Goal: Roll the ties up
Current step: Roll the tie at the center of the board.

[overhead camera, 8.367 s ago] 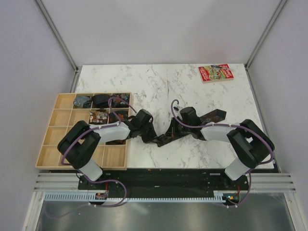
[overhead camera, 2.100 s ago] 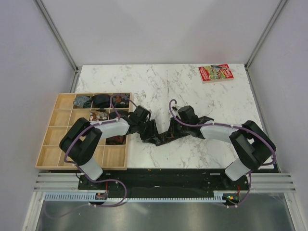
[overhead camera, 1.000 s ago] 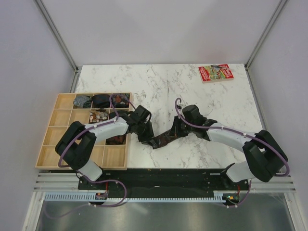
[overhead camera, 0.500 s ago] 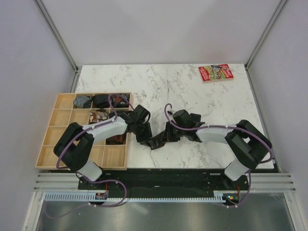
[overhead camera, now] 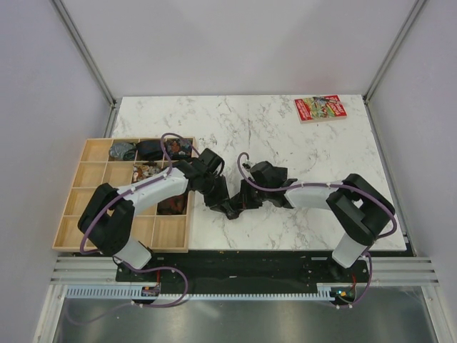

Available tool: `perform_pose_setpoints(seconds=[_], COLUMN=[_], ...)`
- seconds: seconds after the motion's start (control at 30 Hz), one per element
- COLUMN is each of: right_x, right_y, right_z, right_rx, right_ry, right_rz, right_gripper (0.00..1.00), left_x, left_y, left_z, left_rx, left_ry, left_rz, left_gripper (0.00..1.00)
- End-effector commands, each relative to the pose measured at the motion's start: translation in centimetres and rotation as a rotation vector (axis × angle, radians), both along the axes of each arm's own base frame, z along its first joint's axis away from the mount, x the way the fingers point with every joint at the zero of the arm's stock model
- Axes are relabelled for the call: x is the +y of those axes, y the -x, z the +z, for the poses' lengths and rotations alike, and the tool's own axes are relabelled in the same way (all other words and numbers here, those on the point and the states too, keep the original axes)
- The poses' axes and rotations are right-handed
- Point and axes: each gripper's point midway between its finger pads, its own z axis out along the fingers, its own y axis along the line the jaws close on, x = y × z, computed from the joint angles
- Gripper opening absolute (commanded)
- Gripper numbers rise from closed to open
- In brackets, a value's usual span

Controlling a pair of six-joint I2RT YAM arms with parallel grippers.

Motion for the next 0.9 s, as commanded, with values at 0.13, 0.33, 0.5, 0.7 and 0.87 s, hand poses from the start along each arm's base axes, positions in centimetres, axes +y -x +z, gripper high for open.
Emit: perform_pose_setpoints(seconds=[0.13, 0.33, 0.5, 0.7, 0.87], right_x=[1.7, 2.2, 3.0, 4.7, 4.8], right_y=[0.3, 1.2, 1.6, 2.7, 3.0], right_z=[-0.2, -0.1, 0.2, 0.7, 0.2], right_rx=[-0.006, -0.001, 0.002, 0.008, 0.008], right_ry=[-0.006, -0.021, -0.031, -0.057, -0.037], right_rz=[0.054, 0.066, 0.083, 0.105, 0.111], right_gripper=[0.03, 0.03, 0.03, 0.02, 0.02], left_x=[-0.9, -0.6, -1.0, -0.5, 0.9], left_y=[-1.2, -2.6, -3.3, -3.7, -4.1], left_z=[2.4, 2.2, 1.7, 1.3, 0.3], left_rx=[0.015, 0.032, 0.067, 0.086, 0.099], left_ry=[0.113, 0.120, 0.120, 0.069, 0.022], left_rz=[0.028, 0.053, 0.049, 0.005, -0.008], left_gripper=[0.14, 0.15, 0.15, 0.15, 0.15])
